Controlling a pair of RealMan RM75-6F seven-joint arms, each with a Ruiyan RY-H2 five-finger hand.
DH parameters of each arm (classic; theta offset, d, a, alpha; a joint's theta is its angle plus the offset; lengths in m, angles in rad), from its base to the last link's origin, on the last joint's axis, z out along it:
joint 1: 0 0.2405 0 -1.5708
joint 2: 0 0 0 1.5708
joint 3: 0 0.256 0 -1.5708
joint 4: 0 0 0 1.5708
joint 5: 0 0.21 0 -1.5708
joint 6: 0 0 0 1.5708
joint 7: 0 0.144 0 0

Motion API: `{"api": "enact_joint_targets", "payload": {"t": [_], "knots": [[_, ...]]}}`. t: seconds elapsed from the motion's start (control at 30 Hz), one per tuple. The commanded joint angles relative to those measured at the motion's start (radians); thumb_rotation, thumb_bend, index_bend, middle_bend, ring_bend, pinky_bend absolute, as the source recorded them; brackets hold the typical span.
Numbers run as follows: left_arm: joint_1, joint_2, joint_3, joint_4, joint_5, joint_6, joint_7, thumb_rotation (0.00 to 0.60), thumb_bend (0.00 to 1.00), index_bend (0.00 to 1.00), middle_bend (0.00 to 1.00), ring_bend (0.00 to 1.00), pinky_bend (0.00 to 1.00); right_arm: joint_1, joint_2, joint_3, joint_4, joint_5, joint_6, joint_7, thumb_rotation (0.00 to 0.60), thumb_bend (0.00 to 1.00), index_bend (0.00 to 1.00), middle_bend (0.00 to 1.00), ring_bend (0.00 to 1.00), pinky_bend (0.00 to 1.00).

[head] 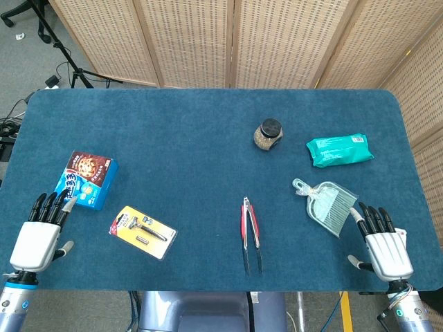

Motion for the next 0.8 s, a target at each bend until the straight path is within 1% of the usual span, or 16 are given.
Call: {"api": "enact_joint_targets", "payload": {"t": [0.03, 0.8], "knots": [[0.0, 0.0, 0.0, 0.0, 0.0, 0.0, -0.001, 0.6, 0.14, 0.0, 0.0, 0.0, 0.0, 0.0, 0.0, 0.0, 0.0, 0.0, 0.001, 0.0, 0.6, 0.13, 0.03, 0.0, 0.0, 0.0], [-0.001, 0.0, 0.005, 0.001, 0.012, 0.001, -0.011, 0.6, 0.14, 0.0, 0.0, 0.0, 0.0, 0.001, 0.004, -0.001, -0.002, 0.002, -0.007, 0.005, 0.6, 0.13, 0.03, 0.0, 0.0, 0.0]]}}
